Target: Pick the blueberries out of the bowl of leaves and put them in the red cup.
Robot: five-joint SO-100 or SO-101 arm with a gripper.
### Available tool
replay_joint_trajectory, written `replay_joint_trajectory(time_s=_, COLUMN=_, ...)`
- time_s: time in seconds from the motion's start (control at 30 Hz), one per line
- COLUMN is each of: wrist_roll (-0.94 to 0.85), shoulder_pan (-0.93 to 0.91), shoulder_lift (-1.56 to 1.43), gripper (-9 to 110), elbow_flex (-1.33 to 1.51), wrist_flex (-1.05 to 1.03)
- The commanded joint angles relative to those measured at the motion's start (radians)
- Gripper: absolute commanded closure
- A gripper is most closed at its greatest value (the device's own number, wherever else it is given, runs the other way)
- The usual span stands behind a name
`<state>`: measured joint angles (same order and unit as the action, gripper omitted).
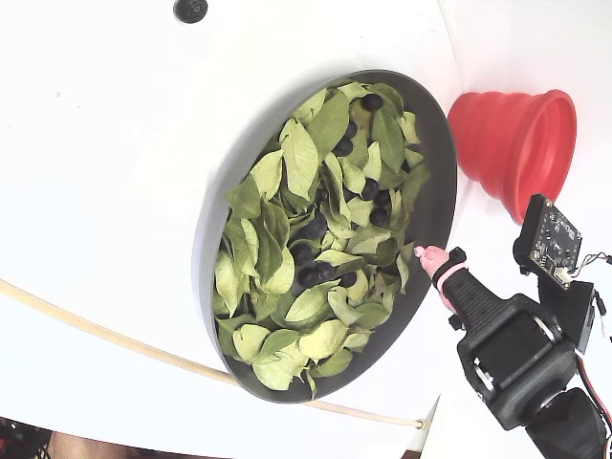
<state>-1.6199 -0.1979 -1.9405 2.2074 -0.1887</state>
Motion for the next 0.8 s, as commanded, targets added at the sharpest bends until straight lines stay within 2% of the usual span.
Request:
replay_joint_trajectory(time_s=0.0, wrist_roll=0.009, shoulder_pan=0.009, shoulder_lift=-0.100, gripper=86, elbow_flex=0.000, wrist_flex=-0.006)
replay_joint_trajectory(time_s=0.77, wrist_roll=-0.012, shoulder_pan=0.044, shoulder_lift=-0.008, gripper=86, elbow_flex=0.084, wrist_flex=0.040)
